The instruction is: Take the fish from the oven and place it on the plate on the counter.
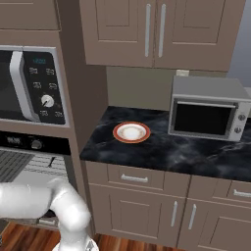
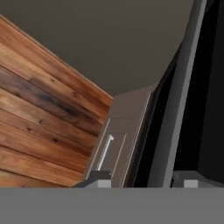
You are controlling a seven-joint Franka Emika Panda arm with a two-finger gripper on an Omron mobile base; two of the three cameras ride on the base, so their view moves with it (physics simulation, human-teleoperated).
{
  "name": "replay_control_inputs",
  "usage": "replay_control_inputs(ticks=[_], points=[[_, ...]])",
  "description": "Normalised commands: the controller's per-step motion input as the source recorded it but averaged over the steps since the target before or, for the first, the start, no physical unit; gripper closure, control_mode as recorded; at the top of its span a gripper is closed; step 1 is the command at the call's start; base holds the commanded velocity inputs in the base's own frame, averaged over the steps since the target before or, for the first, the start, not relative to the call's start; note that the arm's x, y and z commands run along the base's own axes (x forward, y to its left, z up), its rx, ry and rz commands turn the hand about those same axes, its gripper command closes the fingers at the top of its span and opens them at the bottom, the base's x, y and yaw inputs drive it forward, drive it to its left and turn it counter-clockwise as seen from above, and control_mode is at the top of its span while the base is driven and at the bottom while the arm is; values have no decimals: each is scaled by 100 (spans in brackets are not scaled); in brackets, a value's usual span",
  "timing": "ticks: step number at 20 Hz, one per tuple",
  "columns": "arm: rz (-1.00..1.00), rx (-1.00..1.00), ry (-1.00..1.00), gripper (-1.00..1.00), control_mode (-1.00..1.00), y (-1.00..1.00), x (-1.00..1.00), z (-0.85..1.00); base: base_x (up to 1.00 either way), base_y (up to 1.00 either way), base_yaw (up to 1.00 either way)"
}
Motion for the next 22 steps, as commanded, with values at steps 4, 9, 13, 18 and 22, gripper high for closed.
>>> replay_control_inputs(ticks=[4, 9, 13, 18, 22], points=[[0, 0, 38, 100, -100, -19, -100, 51, 0, 0, 0], [0, 0, 45, 100, -100, -26, -100, 80, 0, 0, 0], [0, 0, 26, 100, -100, -8, -100, 97, 0, 0, 0], [-5, -6, -4, 100, -100, 10, -45, 92, 0, 0, 0], [-13, -2, -24, 100, -100, 0, 1, 56, 0, 0, 0]])
